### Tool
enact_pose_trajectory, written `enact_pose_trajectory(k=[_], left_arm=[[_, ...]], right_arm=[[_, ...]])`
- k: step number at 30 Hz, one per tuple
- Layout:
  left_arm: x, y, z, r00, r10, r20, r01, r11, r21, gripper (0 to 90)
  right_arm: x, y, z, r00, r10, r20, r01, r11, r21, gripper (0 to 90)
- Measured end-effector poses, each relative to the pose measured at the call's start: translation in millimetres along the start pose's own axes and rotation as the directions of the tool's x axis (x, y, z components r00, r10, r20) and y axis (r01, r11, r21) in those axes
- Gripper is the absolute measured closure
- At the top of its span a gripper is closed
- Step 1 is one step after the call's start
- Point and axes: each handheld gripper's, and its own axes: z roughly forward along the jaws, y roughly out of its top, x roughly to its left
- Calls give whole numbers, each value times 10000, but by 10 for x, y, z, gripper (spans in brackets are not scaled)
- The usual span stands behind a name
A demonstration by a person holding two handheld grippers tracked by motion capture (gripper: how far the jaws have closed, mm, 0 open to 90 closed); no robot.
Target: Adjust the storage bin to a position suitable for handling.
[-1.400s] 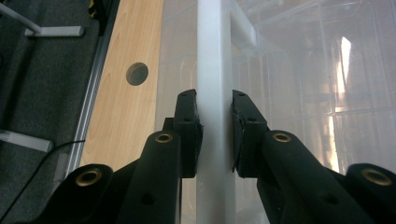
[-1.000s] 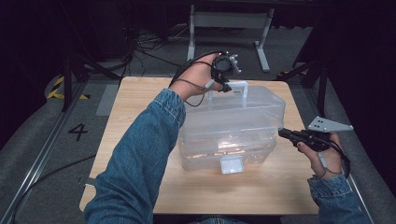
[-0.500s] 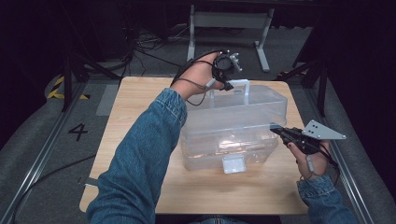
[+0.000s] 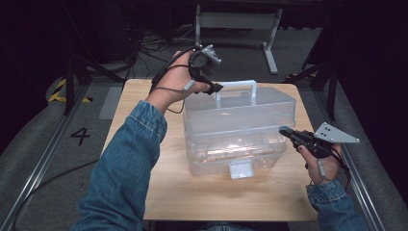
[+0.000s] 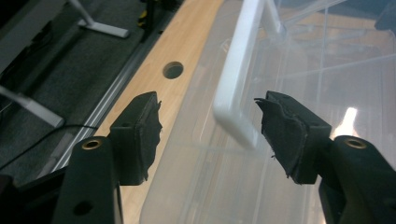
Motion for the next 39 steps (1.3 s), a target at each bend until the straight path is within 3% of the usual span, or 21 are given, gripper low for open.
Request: enact_pose_trajectory(k=[3, 9, 17, 24, 28, 31, 35, 39], left_arm=[[-28, -133, -139, 9992, -380, -138, 374, 9983, -449, 363], [-106, -368, -324, 9965, -796, -240, 773, 9935, -838, 356], [-244, -685, -581, 9922, -1127, -539, 1054, 9868, -1227, 355], [-453, -1055, -761, 9861, -1496, -720, 1360, 9766, -1667, 353], [-581, -1254, -754, 9820, -1801, -572, 1666, 9680, -1875, 351], [-639, -1360, -719, 9802, -1914, -516, 1786, 9657, -1887, 349], [-730, -1503, -638, 9737, -2253, -333, 2143, 9558, -2011, 349], [-813, -1614, -542, 9695, -2441, -216, 2356, 9529, -1909, 360]], right_arm=[[-3, 19, 5, 10000, -30, 83, 29, 10000, 56, 900], [-20, 44, 19, 9998, -104, 185, 103, 9999, 50, 900], [-56, 88, 40, 9998, 10, 183, -10, 10000, -40, 900], [-76, 114, 58, 9998, 128, 167, -127, 9999, -33, 900], [-81, 121, 65, 9995, 234, 218, -233, 9997, -62, 900], [-81, 127, 65, 9993, 308, 222, -307, 9995, -44, 900], [-85, 138, 71, 9991, 347, 250, -345, 9994, -76, 900], [-85, 149, 74, 9988, 386, 286, -384, 9992, -77, 900]])
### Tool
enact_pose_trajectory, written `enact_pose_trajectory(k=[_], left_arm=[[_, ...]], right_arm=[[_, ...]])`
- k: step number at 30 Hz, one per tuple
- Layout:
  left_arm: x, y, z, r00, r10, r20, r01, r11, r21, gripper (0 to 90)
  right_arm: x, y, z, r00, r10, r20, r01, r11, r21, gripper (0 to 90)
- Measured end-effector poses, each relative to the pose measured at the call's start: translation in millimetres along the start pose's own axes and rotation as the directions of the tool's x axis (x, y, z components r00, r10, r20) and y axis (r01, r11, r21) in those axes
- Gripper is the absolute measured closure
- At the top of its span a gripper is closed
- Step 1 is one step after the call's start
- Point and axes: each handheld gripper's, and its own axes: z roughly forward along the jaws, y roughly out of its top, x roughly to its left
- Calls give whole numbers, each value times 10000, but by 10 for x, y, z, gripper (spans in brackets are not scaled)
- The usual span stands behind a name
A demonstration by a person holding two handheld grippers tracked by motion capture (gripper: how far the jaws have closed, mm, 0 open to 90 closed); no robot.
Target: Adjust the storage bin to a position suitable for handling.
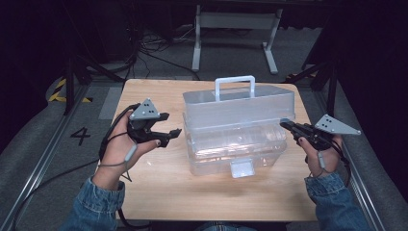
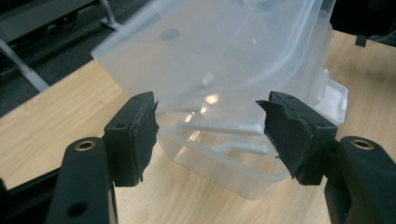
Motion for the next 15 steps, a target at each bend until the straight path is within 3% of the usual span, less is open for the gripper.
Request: enact_pose_trajectory(k=[2, 5, 6, 8, 13, 15], left_arm=[[-43, -96, 64, 9988, -423, 263, 426, 9990, -96, 429], [-70, -150, 102, 9967, -649, 486, 657, 9977, -161, 578], [-93, -186, 137, 9937, -823, 768, 844, 9961, -257, 612], [-112, -203, 156, 9917, -968, 844, 997, 9945, -315, 633], [-158, -224, 260, 9884, -989, 1151, 1077, 9915, -726, 875], [-184, -214, 314, 9889, -939, 1149, 1032, 9916, -780, 900]], right_arm=[[-3, 5, 0, 10000, -28, 17, 28, 10000, 4, 900], [-5, 7, 2, 10000, -79, 52, 79, 10000, -28, 900], [-5, 10, 2, 10000, -52, 45, 52, 10000, -19, 900], [-5, 11, 4, 10000, -47, 52, 47, 10000, -30, 900], [-10, 17, 9, 10000, -24, 50, 24, 10000, -54, 900], [-12, 21, 12, 10000, 3, 56, -2, 10000, -77, 900]])
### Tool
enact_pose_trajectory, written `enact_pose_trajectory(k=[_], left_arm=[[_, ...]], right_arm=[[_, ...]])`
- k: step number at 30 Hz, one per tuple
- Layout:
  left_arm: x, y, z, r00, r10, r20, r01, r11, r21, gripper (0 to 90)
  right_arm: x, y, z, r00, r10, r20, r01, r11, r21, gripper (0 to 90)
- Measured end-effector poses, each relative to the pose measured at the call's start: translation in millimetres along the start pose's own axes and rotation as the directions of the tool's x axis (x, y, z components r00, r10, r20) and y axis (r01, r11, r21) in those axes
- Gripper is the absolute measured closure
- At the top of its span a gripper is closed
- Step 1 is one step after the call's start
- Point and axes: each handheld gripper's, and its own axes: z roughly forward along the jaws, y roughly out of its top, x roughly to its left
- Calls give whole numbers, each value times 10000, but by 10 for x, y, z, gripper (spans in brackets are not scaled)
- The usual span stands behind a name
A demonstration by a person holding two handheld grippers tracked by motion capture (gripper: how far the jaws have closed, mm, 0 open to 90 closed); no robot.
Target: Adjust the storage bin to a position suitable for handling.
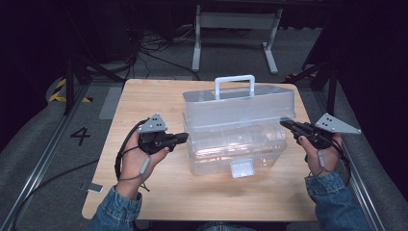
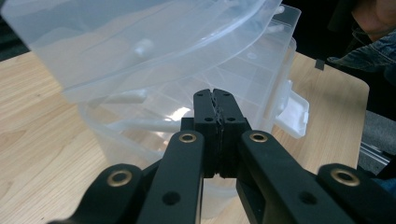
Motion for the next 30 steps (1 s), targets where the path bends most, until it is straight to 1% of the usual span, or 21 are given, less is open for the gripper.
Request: enact_pose_trajectory(k=[1, 2, 3, 6, 8, 10, 12, 13, 14, 15, 16, 19, 20, 21, 23, 24, 26, 28, 30], left_arm=[[-14, -2, 24, 9999, -100, 63, 101, 9999, -39, 900], [-19, 0, 62, 9997, -111, 219, 112, 9999, -48, 900], [-25, 2, 87, 9996, -158, 222, 160, 9998, -108, 900], [-35, 11, 140, 9997, -214, 76, 217, 9991, -371, 900], [-45, 15, 176, 9995, -306, 78, 310, 9978, -584, 900], [-53, 19, 202, 9996, -295, 52, 298, 9958, -863, 900], [-67, 32, 214, 9996, -290, -70, 281, 9932, -1127, 900], [-67, 32, 214, 9996, -290, -70, 281, 9932, -1127, 900], [-84, 46, 220, 9993, -105, -372, 56, 9914, -1304, 900], [-99, 56, 226, 9986, 47, -523, -116, 9911, -1328, 900], [-113, 60, 232, 9982, 89, -596, -174, 9896, -1425, 900], [-116, 79, 237, 9973, 150, -722, -261, 9874, -1563, 900], [-112, 83, 240, 9974, 92, -719, -206, 9869, -1598, 900], [-96, 90, 244, 9972, 170, -723, -283, 9870, -1582, 900], [-88, 95, 262, 9972, 51, -745, -180, 9848, -1725, 900], [-73, 105, 270, 9973, 56, -734, -178, 9860, -1658, 900], [-48, 118, 282, 9964, 59, -850, -205, 9849, -1722, 900], [-13, 134, 292, 9949, 48, -1012, -217, 9858, -1663, 900], [18, 137, 303, 9938, -31, -1112, -159, 9854, -1698, 900]], right_arm=[[-3, 3, 1, 10000, -5, -9, 5, 10000, 11, 900], [-3, 5, 2, 10000, 0, 0, 0, 10000, 1, 900], [-3, 7, 4, 10000, 12, 4, -12, 10000, -12, 900], [-3, 8, 5, 10000, 14, -6, -14, 10000, -33, 900], [-8, 9, 4, 10000, -14, 18, 14, 10000, -11, 900], [-10, 11, 8, 10000, 25, 7, -25, 10000, -38, 900], [-15, 15, 9, 10000, 37, -17, -38, 10000, -22, 900], [-15, 15, 9, 10000, 37, -17, -38, 10000, -22, 900], [-14, 16, 12, 10000, 80, -34, -81, 9999, -63, 900], [-16, 24, 13, 10000, 86, -22, -86, 9999, -147, 900], [-17, 34, 12, 10000, 94, -1, -94, 9998, -194, 900], [-25, 52, 4, 9999, 134, -35, -135, 9997, -194, 900], [-24, 54, 3, 9999, 163, -39, -164, 9996, -227, 900], [-23, 57, -2, 9999, 154, -48, -155, 9996, -230, 900], [-20, 70, -21, 9999, 93, -104, -95, 9997, -228, 900], [-16, 76, -29, 9998, 128, -173, -132, 9996, -234, 900], [-10, 99, -65, 9995, 65, -305, -71, 9998, -179, 900], [-5, 112, -103, 9990, 78, -450, -84, 9999, -129, 900], [-2, 131, -160, 9978, 61, -653, -69, 9999, -114, 900]])
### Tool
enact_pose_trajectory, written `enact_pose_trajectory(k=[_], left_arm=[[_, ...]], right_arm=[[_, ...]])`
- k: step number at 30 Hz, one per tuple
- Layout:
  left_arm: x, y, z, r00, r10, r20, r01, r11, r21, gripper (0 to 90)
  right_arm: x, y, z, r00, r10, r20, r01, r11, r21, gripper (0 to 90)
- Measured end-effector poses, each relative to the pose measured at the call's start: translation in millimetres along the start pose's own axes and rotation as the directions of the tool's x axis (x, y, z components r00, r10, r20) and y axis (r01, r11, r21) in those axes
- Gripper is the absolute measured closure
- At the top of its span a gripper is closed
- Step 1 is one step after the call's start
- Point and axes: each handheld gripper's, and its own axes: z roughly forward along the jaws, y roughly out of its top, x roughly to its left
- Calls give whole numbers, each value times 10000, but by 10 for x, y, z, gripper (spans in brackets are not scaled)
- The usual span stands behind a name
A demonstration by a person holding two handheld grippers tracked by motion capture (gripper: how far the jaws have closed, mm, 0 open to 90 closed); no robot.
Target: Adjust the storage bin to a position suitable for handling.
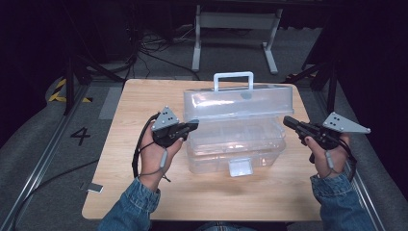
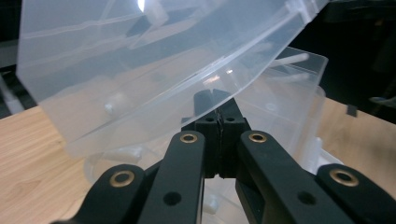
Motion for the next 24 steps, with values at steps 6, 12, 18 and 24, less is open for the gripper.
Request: enact_pose_trajectory(k=[6, 12, 18, 24], left_arm=[[108, 42, 41, 9998, -162, -74, 161, 9998, -121, 900], [134, 89, 100, 9997, -204, -99, 202, 9996, -204, 900], [143, 142, 163, 9997, -243, -34, 242, 9996, -160, 898], [135, 171, 233, 9995, -306, 59, 307, 9993, -203, 885]], right_arm=[[29, 37, -174, 9986, -476, -235, 487, 9978, 453, 900], [143, -60, -207, 9875, -1221, -997, 1366, 9787, 1535, 884], [250, -161, -91, 9618, -1603, -2218, 2165, 9414, 2586, 823], [350, -283, 165, 9229, -2360, -3041, 3412, 8672, 3626, 716]])
